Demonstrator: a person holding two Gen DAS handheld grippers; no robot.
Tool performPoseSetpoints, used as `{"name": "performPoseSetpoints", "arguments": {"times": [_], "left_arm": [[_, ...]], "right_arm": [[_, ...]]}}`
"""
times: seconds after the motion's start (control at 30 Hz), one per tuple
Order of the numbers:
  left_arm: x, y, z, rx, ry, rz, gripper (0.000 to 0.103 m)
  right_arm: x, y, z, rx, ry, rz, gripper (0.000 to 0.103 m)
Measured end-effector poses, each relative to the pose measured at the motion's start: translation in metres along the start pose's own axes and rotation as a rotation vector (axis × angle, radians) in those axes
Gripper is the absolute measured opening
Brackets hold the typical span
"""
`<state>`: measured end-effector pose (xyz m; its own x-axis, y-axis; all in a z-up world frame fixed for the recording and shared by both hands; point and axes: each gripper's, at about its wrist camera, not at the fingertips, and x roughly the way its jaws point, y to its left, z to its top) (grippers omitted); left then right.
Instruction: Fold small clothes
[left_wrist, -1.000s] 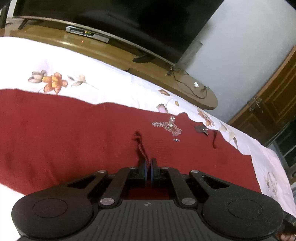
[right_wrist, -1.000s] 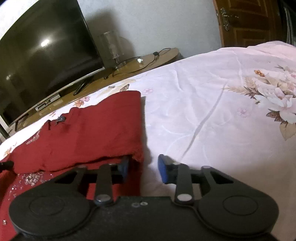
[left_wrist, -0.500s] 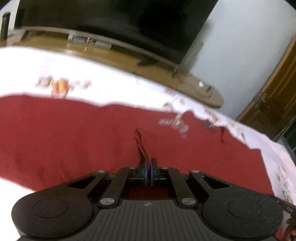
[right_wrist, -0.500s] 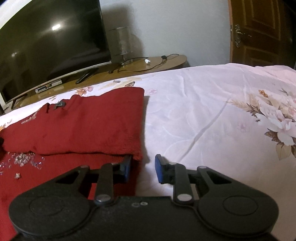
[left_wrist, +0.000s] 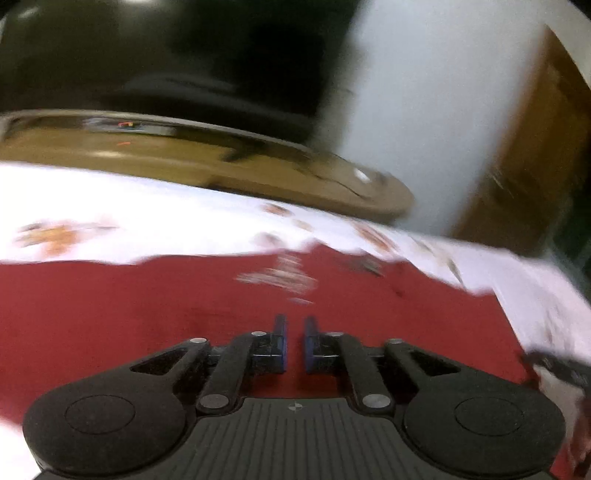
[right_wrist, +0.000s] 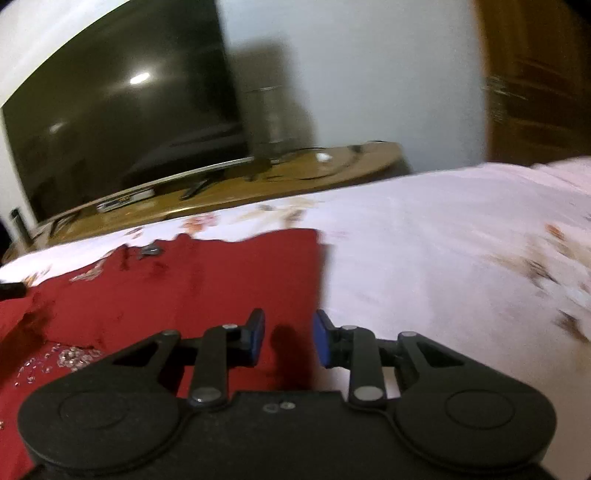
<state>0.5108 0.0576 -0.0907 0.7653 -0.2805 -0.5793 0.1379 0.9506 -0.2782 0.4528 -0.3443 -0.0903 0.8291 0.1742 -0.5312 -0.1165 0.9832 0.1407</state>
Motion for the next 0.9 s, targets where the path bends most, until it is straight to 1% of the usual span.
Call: {"name": "performPoseSetpoints", "arguments": {"times": [0.03,0.07,0.1,0.13,0.17,0.2,0.23,0.27,0.3,0.37,0.4,0.43,0.5,0.6,0.67,0.73,0.83,0.9], "left_arm": [[0.013,-0.012,-0.003,0.030,0.005,0.008,0.056],[0.023,-0.018,-0.006,0.049,0.006,0.019,0.069],[0.028,-0.019,-0.010,0.066,0.010,0.032,0.067],[0.033,-0.017,-0.016,0.091,0.016,0.065,0.057],[0.029,-0.013,-0.018,0.094,-0.003,0.099,0.032],[0.025,-0.004,-0.017,0.071,-0.002,0.113,0.013],[0.017,0.009,-0.014,0.029,-0.007,0.133,0.009],[0.009,0.018,-0.011,0.026,-0.026,0.178,0.009],[0.001,0.027,-0.009,0.039,-0.050,0.227,0.009],[-0.008,0.047,-0.004,0.013,-0.065,0.242,0.009],[-0.010,0.056,0.001,-0.004,-0.069,0.244,0.009],[-0.011,0.064,0.006,-0.027,-0.073,0.233,0.009],[-0.005,0.076,0.012,-0.087,-0.048,0.180,0.009],[0.010,0.079,0.009,-0.115,0.000,0.115,0.009],[0.018,0.077,0.002,-0.133,0.009,0.113,0.010],[0.021,0.079,-0.004,-0.148,-0.009,0.108,0.010],[0.021,0.073,-0.009,-0.138,-0.020,0.124,0.010],[0.019,0.067,-0.011,-0.120,-0.029,0.129,0.005]], "right_arm": [[0.010,0.010,0.001,-0.051,0.013,0.003,0.029],[0.017,0.016,0.001,-0.090,0.019,-0.004,0.031],[0.025,0.021,0.001,-0.126,0.029,-0.010,0.031],[0.032,0.023,-0.001,-0.160,0.051,-0.029,0.028],[0.036,0.021,-0.003,-0.182,0.064,-0.053,0.028],[0.036,0.016,-0.003,-0.192,0.060,-0.076,0.029],[0.035,0.008,-0.003,-0.180,0.061,-0.080,0.038],[0.034,0.001,-0.002,-0.167,0.067,-0.084,0.042],[0.032,-0.006,-0.001,-0.156,0.073,-0.081,0.042],[0.026,-0.014,0.003,-0.125,0.064,-0.055,0.041],[0.023,-0.018,0.006,-0.101,0.040,-0.034,0.041],[0.023,-0.022,0.009,-0.077,0.025,-0.020,0.040],[0.030,-0.033,0.017,0.001,0.007,-0.014,0.040],[0.041,-0.042,0.026,0.076,-0.014,-0.014,0.039],[0.050,-0.050,0.031,0.131,-0.013,0.016,0.039],[0.061,-0.060,0.037,0.207,-0.005,0.056,0.043],[0.080,-0.072,0.040,0.289,0.029,0.098,0.047],[0.092,-0.074,0.039,0.318,0.062,0.130,0.047]]}}
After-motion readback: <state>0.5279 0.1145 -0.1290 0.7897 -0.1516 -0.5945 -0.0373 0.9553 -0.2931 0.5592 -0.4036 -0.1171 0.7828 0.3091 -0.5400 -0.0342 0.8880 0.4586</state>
